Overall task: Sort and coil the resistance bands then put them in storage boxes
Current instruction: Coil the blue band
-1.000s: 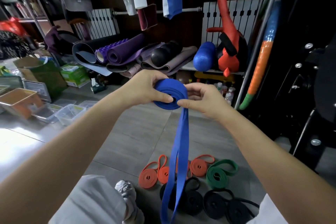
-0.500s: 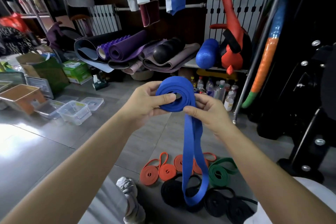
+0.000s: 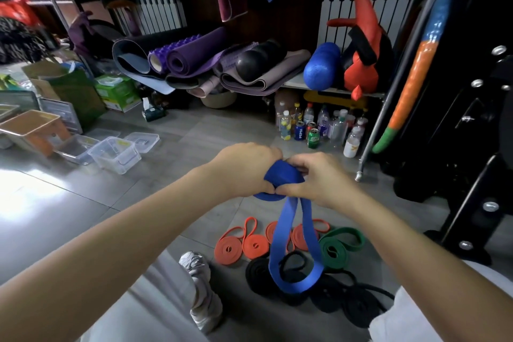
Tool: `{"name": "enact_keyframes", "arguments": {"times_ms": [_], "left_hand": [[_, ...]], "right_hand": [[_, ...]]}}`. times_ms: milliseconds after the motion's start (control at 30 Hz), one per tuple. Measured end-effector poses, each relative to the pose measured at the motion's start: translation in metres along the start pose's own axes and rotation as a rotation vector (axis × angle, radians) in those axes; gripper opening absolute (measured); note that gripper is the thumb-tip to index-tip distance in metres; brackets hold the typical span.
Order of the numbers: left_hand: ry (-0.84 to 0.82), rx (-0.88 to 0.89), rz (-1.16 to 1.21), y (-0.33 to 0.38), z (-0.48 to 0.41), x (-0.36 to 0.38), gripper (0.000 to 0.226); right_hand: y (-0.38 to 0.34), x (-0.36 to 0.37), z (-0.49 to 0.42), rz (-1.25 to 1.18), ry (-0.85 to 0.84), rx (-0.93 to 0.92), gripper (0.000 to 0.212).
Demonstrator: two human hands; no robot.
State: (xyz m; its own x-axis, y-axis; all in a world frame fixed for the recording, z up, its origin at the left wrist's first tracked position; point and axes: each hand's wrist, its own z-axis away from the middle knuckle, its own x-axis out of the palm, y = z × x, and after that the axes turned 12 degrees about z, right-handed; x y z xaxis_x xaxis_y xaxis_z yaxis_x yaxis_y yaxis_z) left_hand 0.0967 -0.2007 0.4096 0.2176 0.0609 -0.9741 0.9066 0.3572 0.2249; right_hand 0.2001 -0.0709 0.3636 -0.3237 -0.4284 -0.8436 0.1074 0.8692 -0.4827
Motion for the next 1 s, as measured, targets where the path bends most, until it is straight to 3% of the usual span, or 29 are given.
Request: {"name": "enact_keyframes", "arguments": {"times_ms": [167, 300, 467, 600, 667, 733, 800, 900, 1000], "left_hand": [[0.122, -0.025, 0.291, -0.013, 0.005, -0.005, 0.041], [0.153, -0.088, 0.803, -0.021, 0.012, -0.009, 0.037], [0.245, -0.116, 1.331, -0.022, 0.023, -0.001, 0.046], [0.268, -0.105, 1.769, -0.022, 0.034, 0.026, 0.042], [0.263, -0.147, 1.844, -0.021, 0.039, 0.04, 0.044], [0.283, -0.173, 1.631, -0.022, 0.04, 0.044, 0.04], [0.287, -0.158, 1.161, -0.026, 0.039, 0.037, 0.056], [0.159, -0.037, 0.52, -0.022, 0.034, 0.023, 0.081], [0.035, 0.009, 0.171, -0.01, 0.025, 0.017, 0.057]], "right_hand": [[0.01, -0.003, 0.006, -0.328, -0.033, 0.07, 0.037], [0.015, -0.001, 0.017, -0.421, -0.086, 0.029, 0.037], [0.012, 0.01, 0.02, -0.687, 0.041, 0.06, 0.039], [0.003, 0.01, 0.019, -0.721, 0.143, 0.039, 0.035], [0.0, 0.006, 0.019, -0.641, 0.121, 0.025, 0.037], [0.002, 0.003, 0.019, -0.514, 0.077, 0.022, 0.038], [0.004, 0.0, 0.02, -0.385, 0.034, 0.042, 0.031], [0.003, 0.001, 0.018, -0.169, -0.053, 0.029, 0.017], [0.0, 0.004, 0.017, -0.003, -0.094, -0.038, 0.017]]}}
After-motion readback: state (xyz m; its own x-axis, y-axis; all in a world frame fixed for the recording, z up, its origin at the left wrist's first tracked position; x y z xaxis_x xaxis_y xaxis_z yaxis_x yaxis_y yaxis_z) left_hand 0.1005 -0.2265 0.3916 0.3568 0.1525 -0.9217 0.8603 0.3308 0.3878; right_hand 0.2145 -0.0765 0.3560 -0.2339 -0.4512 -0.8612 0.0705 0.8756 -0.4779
